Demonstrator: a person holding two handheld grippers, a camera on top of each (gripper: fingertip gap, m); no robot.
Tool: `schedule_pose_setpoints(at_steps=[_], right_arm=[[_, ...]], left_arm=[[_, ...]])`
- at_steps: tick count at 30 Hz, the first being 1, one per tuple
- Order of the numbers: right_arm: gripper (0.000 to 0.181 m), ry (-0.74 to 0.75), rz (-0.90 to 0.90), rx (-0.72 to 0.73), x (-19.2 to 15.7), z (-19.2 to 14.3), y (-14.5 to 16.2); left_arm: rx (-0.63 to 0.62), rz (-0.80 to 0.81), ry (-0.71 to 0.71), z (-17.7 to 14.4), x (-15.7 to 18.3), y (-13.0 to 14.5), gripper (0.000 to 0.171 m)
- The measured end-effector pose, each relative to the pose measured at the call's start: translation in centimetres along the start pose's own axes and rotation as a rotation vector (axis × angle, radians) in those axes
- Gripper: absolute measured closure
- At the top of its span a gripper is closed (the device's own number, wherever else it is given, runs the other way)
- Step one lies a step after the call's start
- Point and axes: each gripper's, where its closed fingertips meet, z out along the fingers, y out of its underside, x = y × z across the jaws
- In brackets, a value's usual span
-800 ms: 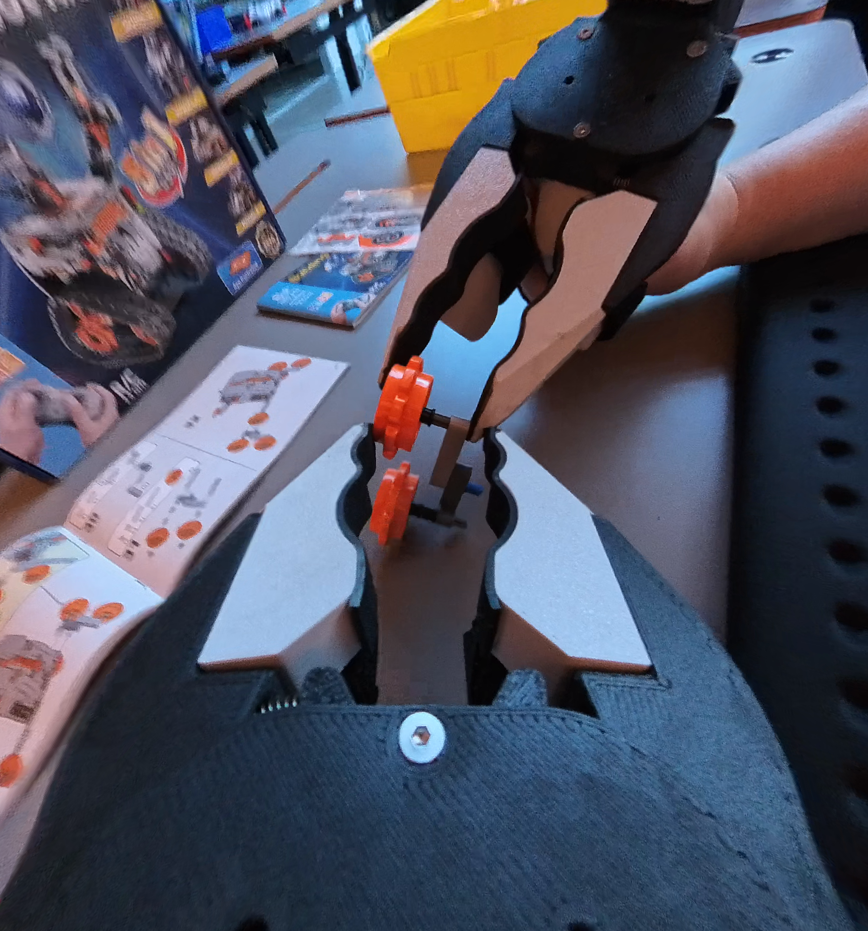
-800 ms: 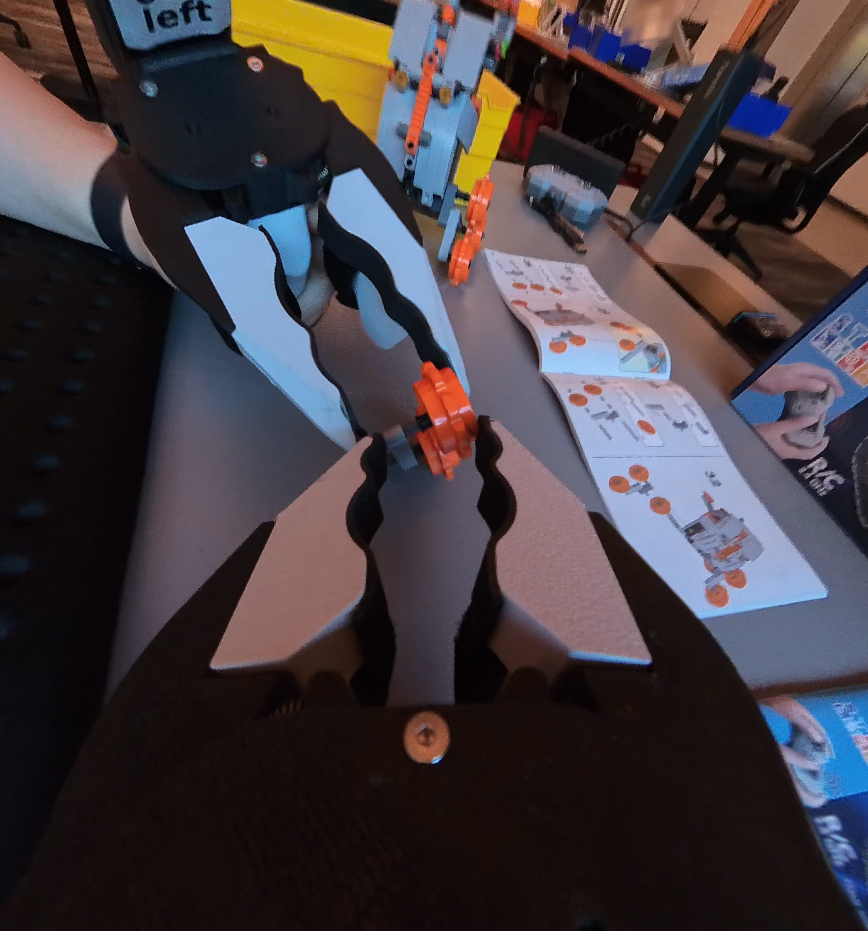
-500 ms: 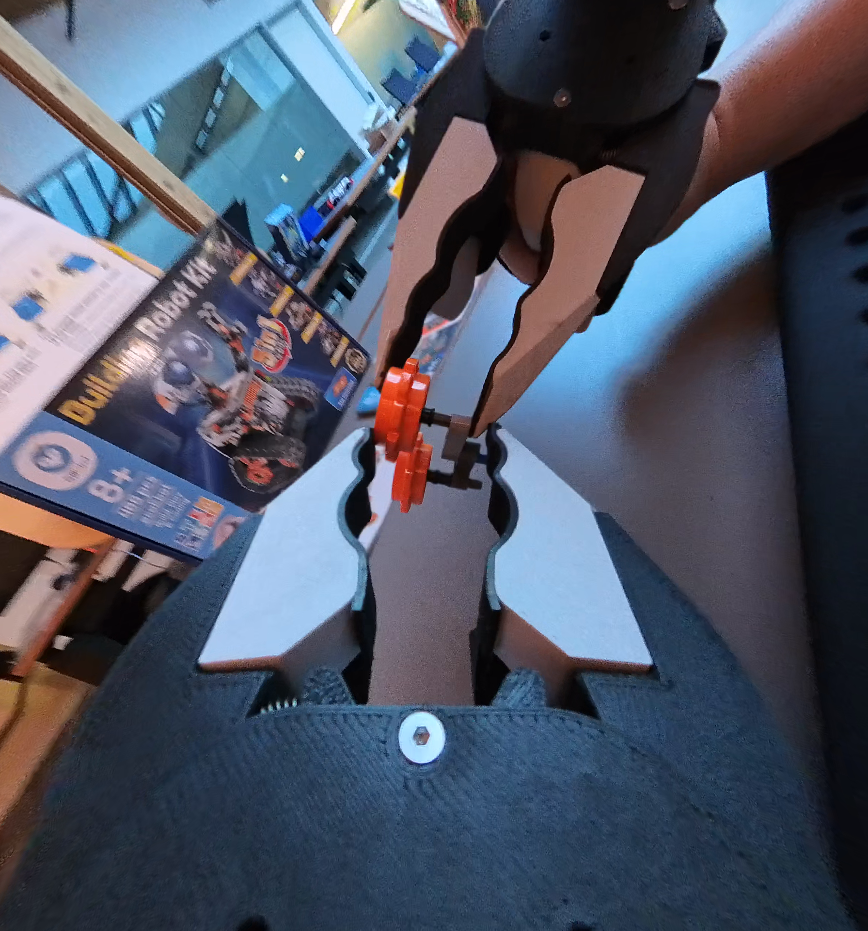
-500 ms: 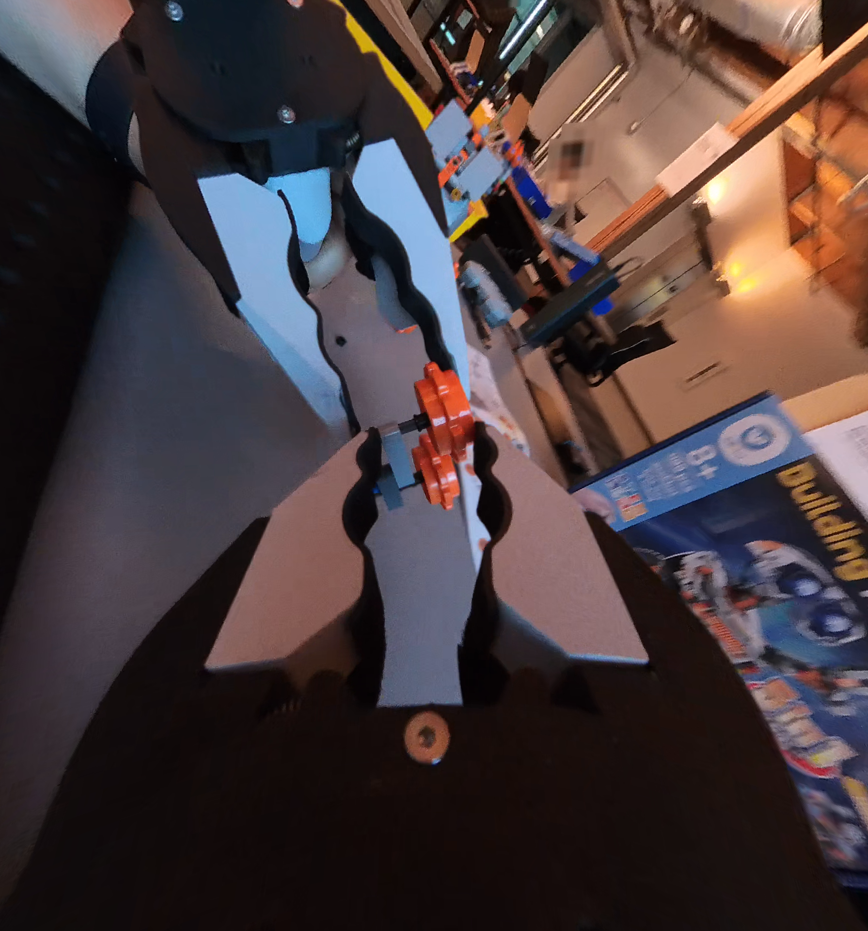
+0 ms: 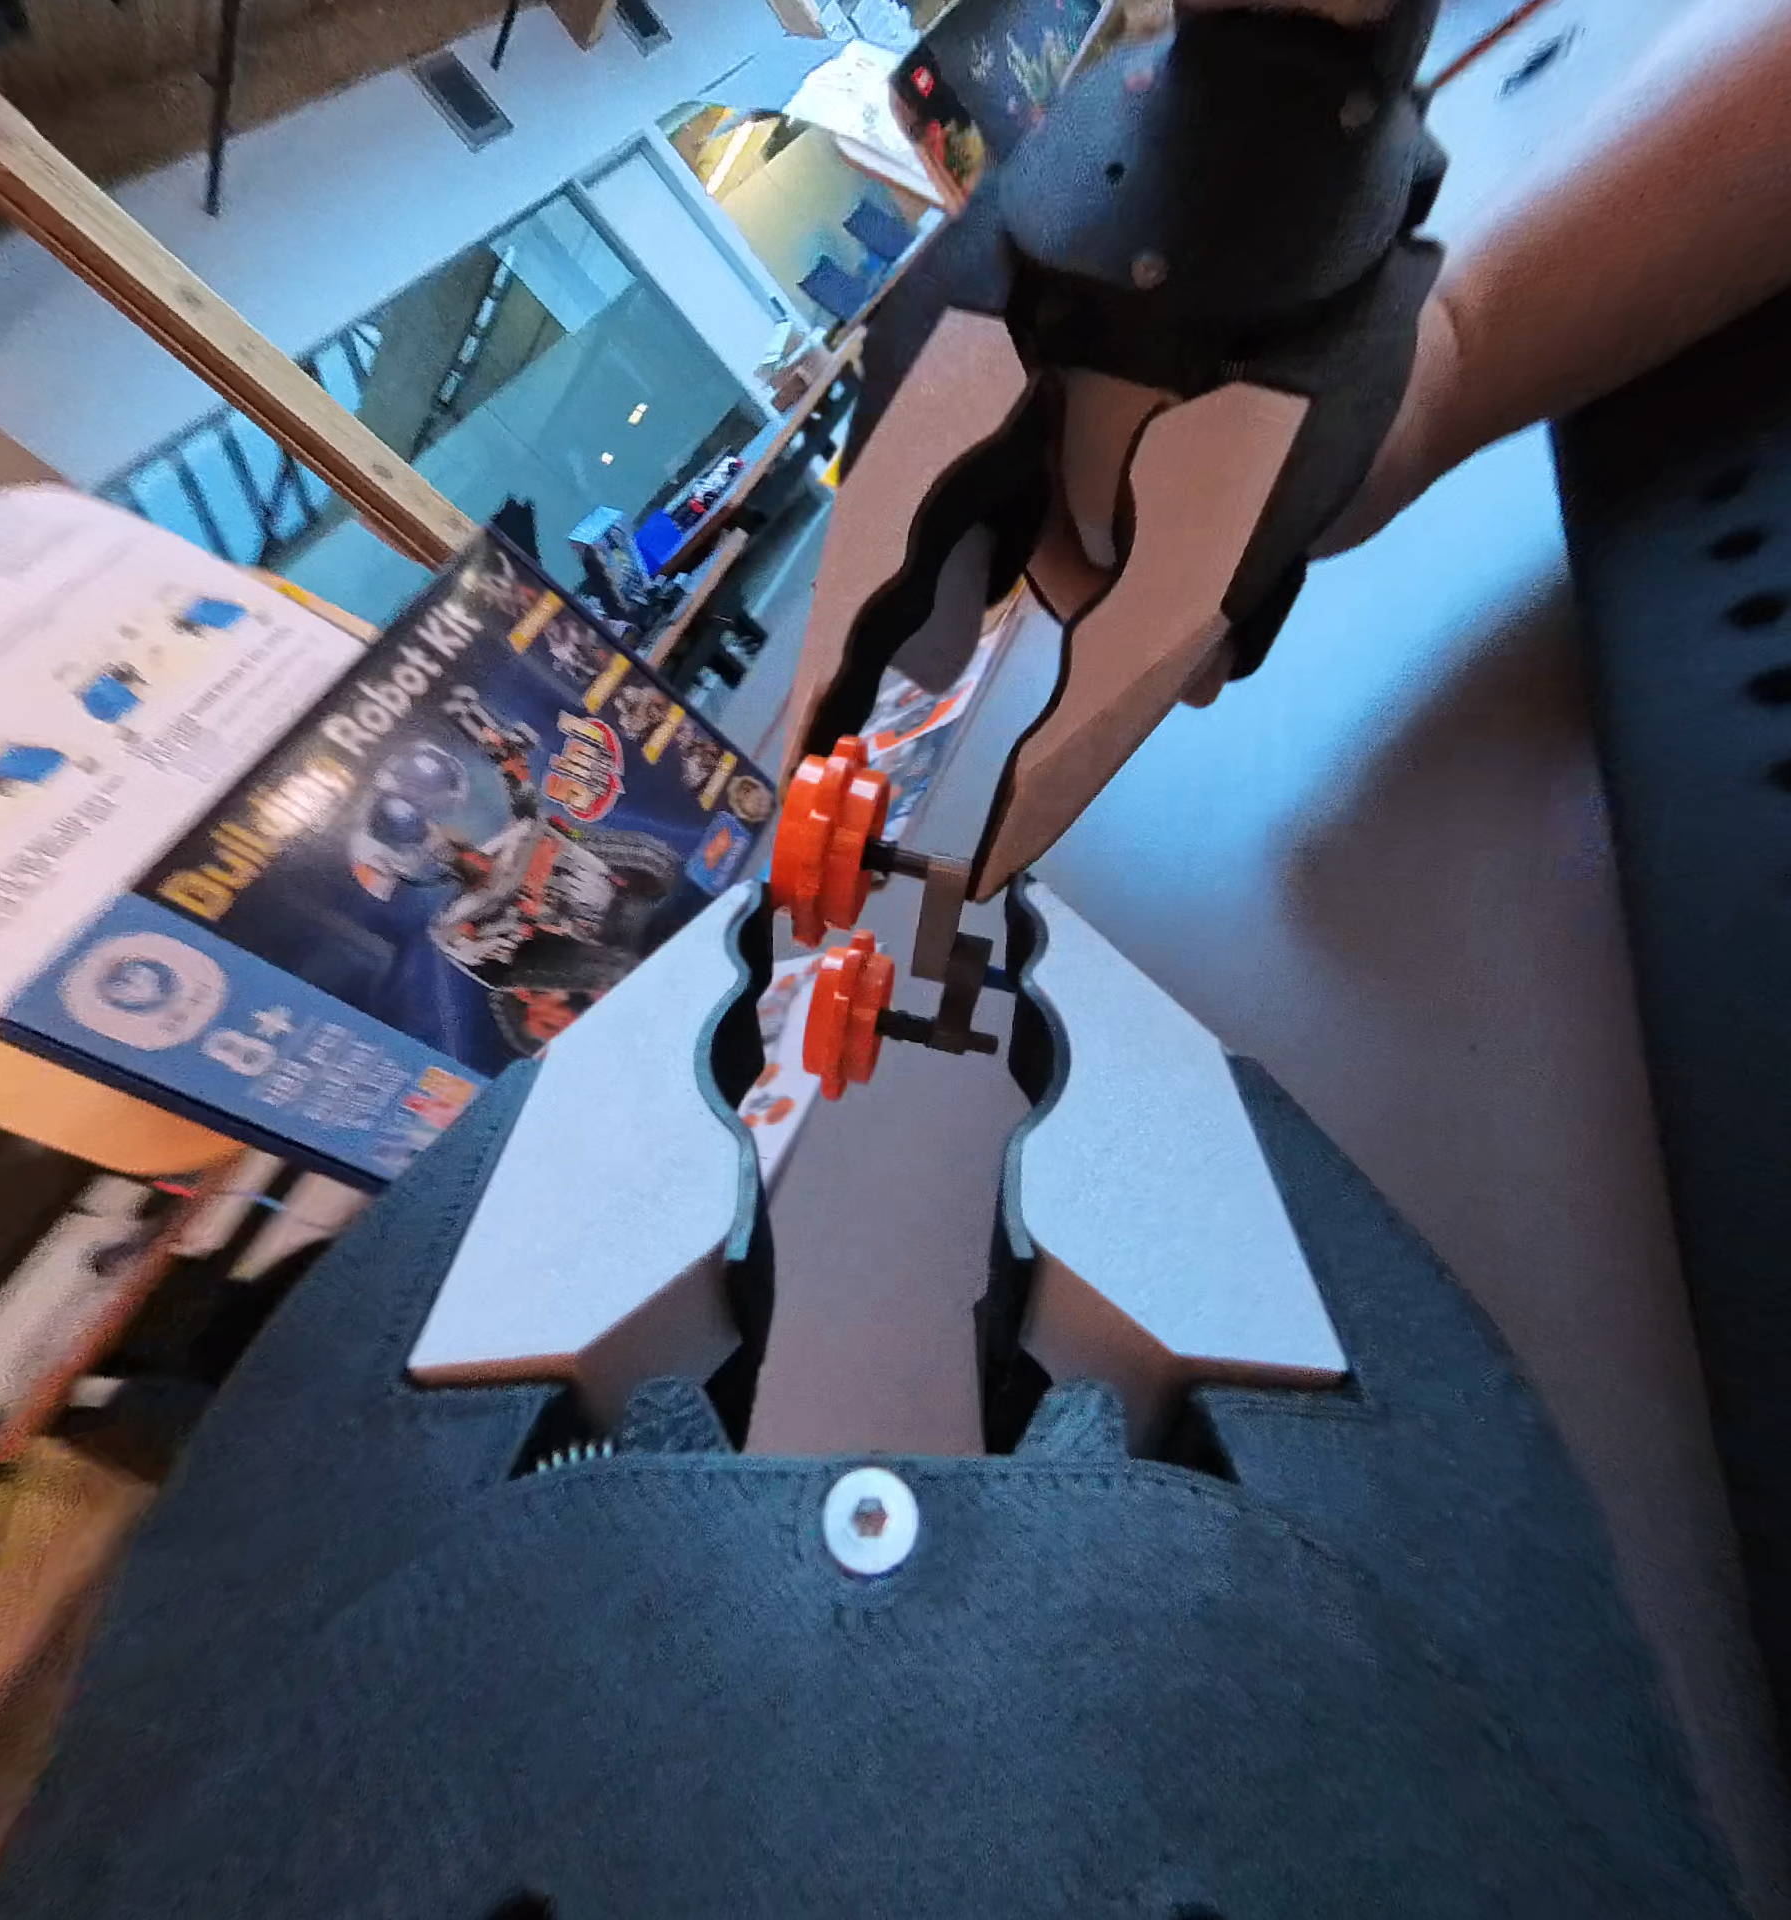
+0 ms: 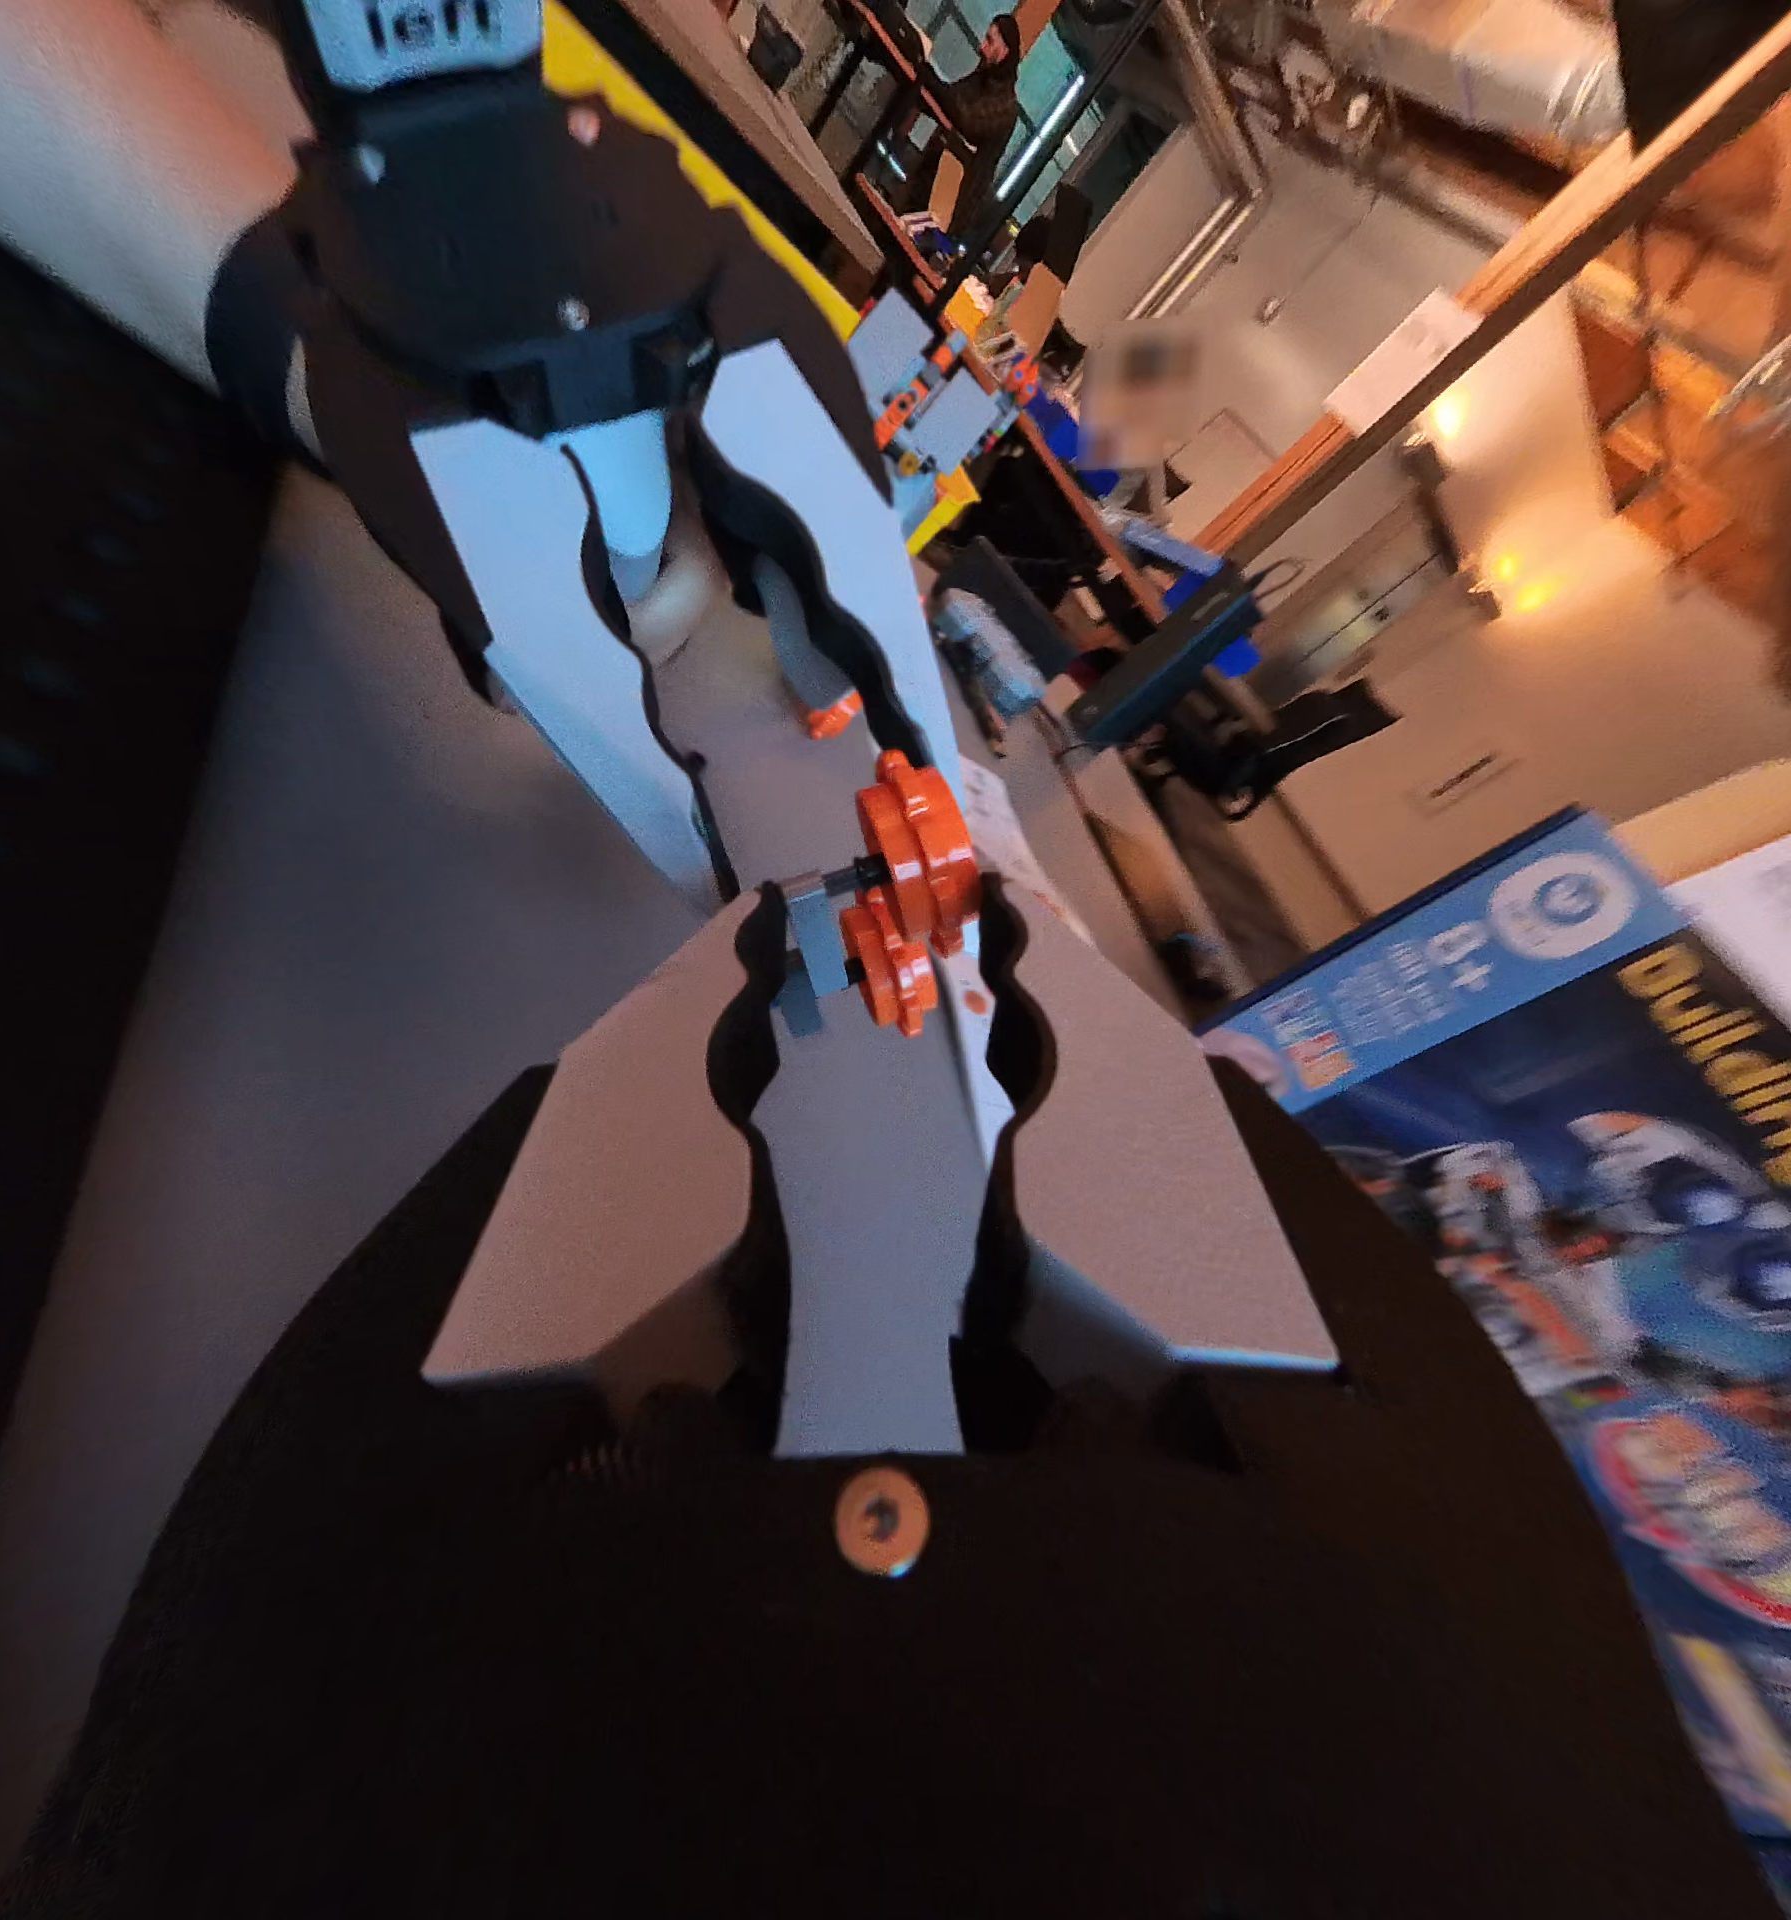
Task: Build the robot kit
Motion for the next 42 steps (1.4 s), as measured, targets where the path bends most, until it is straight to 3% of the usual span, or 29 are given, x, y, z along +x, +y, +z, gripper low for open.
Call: schedule_pose_setpoints(at_steps=[3,7,17,21,27,31,42], right_arm=[[0.144,-0.059,0.235,0.039,0.5,0.1,0.3],[0.144,-0.076,0.403,0.081,1.6,-0.3,0.5],[0.144,-0.229,0.713,0.106,1.1,0.2,1.3],[0.144,-0.297,0.86,0.15,1.1,0.4,1.1],[0.144,-0.229,0.883,0.184,2.4,1.2,1.0],[0.144,-0.139,0.876,0.146,3.1,2.1,1.7],[0.144,-0.037,0.826,0.058,3.1,3.2,2.5]], left_arm=[[0.016,-0.254,0.087,0.0,-0.4,0.5,0.131],[-0.015,-0.478,0.198,0.1,-0.2,1.7,0.132],[-0.012,-0.63,0.215,0.3,-0.7,1.7,0.135],[-0.046,-0.73,0.29,0.6,0.2,2.1,0.138],[-0.018,-0.873,0.314,1.1,-0.1,1.8,0.14],[-0.032,-0.873,0.169,1.5,-2.0,2.6,0.144],[-0.152,-0.664,0.076,1.7,-1.7,3.6,0.159]])
